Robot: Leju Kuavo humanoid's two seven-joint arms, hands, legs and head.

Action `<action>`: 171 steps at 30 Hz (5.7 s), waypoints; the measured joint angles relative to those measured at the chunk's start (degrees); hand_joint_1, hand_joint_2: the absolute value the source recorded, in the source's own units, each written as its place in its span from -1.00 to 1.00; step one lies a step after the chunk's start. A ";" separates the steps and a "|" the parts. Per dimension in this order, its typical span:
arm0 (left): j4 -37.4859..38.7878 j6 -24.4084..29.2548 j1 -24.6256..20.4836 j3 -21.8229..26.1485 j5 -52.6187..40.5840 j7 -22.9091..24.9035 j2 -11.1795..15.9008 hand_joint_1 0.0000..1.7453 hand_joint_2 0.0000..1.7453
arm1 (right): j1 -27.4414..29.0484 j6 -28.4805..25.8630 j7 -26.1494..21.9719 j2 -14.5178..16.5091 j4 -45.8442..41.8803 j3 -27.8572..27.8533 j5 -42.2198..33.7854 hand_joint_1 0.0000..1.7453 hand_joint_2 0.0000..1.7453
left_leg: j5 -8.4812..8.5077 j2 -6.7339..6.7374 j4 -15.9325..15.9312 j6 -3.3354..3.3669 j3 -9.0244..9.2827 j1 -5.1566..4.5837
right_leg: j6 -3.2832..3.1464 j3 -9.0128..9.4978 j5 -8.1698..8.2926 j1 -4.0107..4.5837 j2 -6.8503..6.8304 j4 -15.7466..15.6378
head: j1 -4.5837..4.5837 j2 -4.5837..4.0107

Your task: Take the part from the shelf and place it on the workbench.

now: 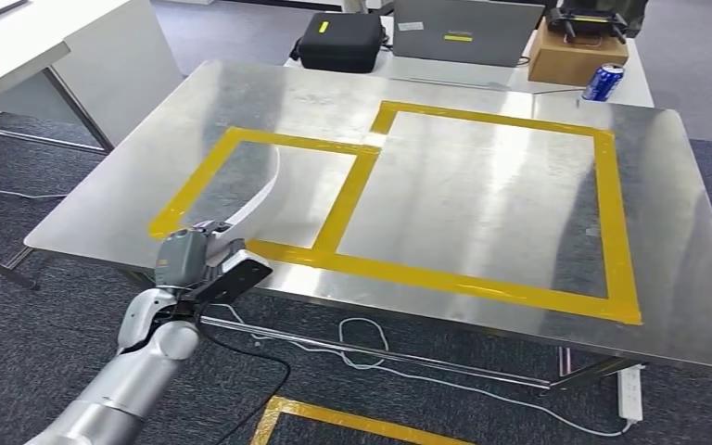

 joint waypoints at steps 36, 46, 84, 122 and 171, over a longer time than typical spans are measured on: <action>32.11 -1.69 -24.43 -9.99 -36.99 28.06 0.63 -1.00 1.00 | -1.93 0.82 2.32 0.01 0.10 5.23 5.33 -1.00 -1.00 | 0.79 -0.02 -1.04 -1.60 0.13 -0.28 | -1.95 2.13 2.84 0.06 0.73 -6.34 | -0.19 0.00; 36.79 1.80 -26.58 -8.20 -33.94 24.90 1.28 -1.00 -1.00 | -1.73 0.41 2.63 0.00 0.10 6.08 5.89 -1.00 -1.00 | 0.79 -0.02 -1.05 -1.60 0.11 -0.28 | -1.95 2.12 2.84 0.06 0.72 -6.34 | -0.19 0.00; 3.84 7.23 15.09 26.68 33.29 -20.07 2.14 -1.00 -1.00 | 1.61 -2.36 1.08 1.10 0.80 4.21 3.02 -1.00 -1.00 | -4.01 2.51 -0.53 -0.84 4.63 -0.47 | -0.74 -2.76 7.87 -0.65 -0.69 -5.91 | -1.37 0.00; 55.23 -22.05 13.40 36.59 1.92 12.86 -6.05 -1.00 -1.00 | 2.49 0.14 -1.10 -0.45 0.29 3.80 9.38 -1.00 -1.00 | -1.54 -0.93 -1.13 0.66 3.11 -0.48 | -0.65 -1.83 -6.17 -0.33 0.10 9.10 | -0.88 0.00; 55.57 -21.19 13.27 38.94 4.74 11.88 -6.63 -1.00 -1.00 | 1.19 -4.94 -0.29 0.57 0.38 4.17 10.14 -1.00 -1.00 | -1.77 3.73 3.69 -2.49 0.12 -0.54 | -3.01 6.61 -0.03 0.22 -4.82 -7.50 | -1.48 0.00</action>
